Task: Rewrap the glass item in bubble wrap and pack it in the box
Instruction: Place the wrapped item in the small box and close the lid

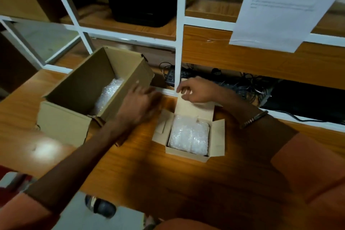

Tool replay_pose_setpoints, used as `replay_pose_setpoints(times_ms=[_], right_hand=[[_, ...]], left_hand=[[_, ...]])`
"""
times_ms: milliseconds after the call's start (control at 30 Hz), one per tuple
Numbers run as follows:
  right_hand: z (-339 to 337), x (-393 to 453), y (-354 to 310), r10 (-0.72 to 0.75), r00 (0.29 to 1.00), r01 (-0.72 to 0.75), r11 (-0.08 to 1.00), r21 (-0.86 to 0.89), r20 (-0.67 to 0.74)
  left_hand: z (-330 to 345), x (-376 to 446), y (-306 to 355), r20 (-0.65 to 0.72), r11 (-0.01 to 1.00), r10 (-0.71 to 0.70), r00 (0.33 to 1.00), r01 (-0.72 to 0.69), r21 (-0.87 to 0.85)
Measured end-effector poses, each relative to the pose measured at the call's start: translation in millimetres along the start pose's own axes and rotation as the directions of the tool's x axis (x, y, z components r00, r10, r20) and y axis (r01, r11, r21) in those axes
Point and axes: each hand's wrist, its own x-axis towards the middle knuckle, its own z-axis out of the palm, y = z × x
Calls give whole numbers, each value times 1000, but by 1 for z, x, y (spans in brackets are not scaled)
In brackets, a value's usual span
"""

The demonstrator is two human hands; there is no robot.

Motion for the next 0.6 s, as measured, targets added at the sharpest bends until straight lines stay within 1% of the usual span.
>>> replay_pose_setpoints(times_ms=[67,133,200,267,333,400,433,533,600], right_hand=[[-12,20,-27,-84,996,84,996,3,-32],[-19,44,-56,-159,985,160,987,-3,-63],[-20,71,-84,-235,962,233,972,-26,-137],[-17,100,-111,-278,935,278,960,-31,-220],[-14,129,-136,-286,927,290,957,-18,-242],[-8,159,-157,-289,943,283,957,-64,-161],[-5,174,-166,-279,956,270,958,-100,-88],[14,219,-183,-231,966,251,941,-226,114],[31,245,-190,-182,971,223,924,-309,157]], left_hand=[[-22,-8,-33,-99,997,-69,993,72,28],[-38,-19,-65,-168,985,-118,979,137,104],[-46,-35,-96,-220,965,-171,960,208,158],[-48,-52,-130,-241,946,-225,944,271,179],[-49,-67,-164,-210,928,-280,937,320,192],[-52,-80,-191,-149,915,-340,928,364,175],[-53,-85,-201,-117,914,-363,925,377,152],[-52,-96,-218,-78,918,-395,916,396,6],[-46,-99,-224,-85,917,-397,914,390,-88]])
